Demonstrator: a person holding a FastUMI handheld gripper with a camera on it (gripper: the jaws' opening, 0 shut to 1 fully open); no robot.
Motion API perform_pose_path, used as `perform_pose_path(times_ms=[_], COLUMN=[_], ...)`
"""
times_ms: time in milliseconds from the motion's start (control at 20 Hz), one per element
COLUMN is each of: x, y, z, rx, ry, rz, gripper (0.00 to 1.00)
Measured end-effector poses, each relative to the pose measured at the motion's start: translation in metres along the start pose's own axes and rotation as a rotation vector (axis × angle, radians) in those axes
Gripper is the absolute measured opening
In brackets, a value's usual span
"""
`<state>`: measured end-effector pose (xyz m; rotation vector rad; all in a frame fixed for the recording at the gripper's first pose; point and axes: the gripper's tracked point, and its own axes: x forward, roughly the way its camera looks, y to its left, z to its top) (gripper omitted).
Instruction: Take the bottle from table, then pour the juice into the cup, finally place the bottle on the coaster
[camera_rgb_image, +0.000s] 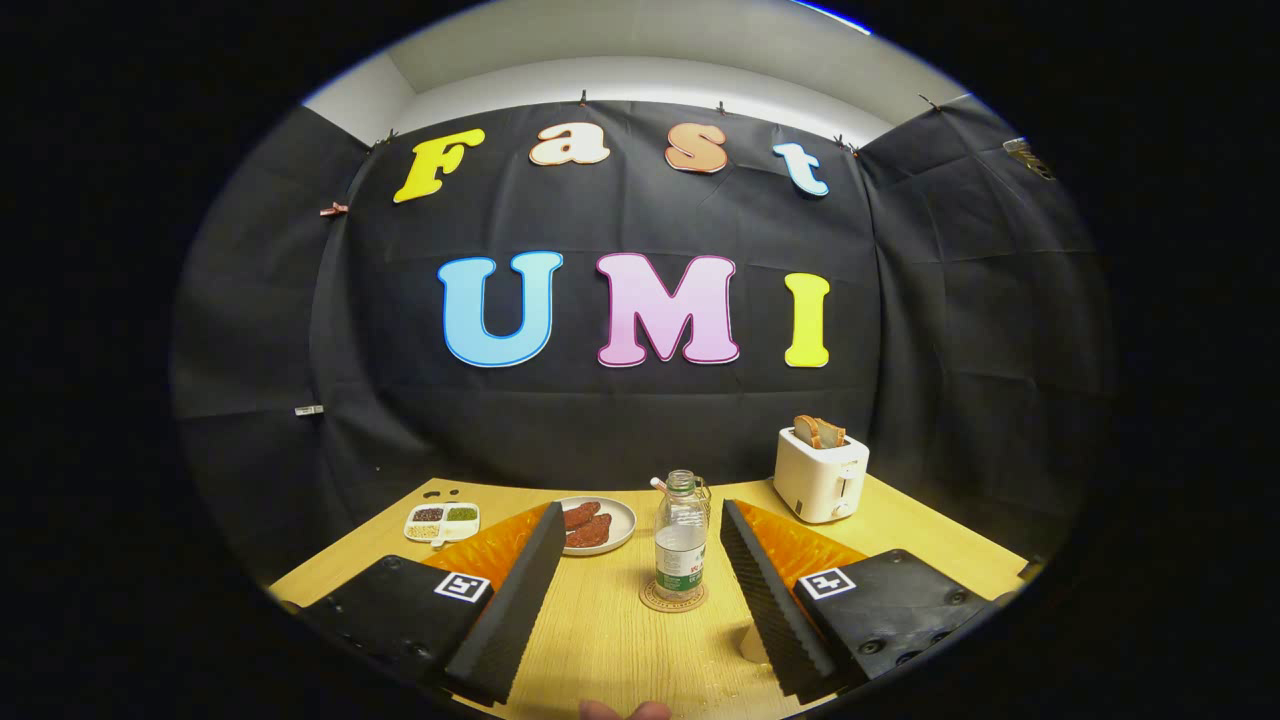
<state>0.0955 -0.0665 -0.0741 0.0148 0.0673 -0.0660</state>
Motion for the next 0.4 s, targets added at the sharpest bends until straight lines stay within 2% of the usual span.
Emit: perform_pose_path(times_ms=[400], x=[-0.0062], y=[-0.0068], z=[0.0062], rx=[0.002], ry=[-0.006], rz=[0.012], gripper=[0.96])
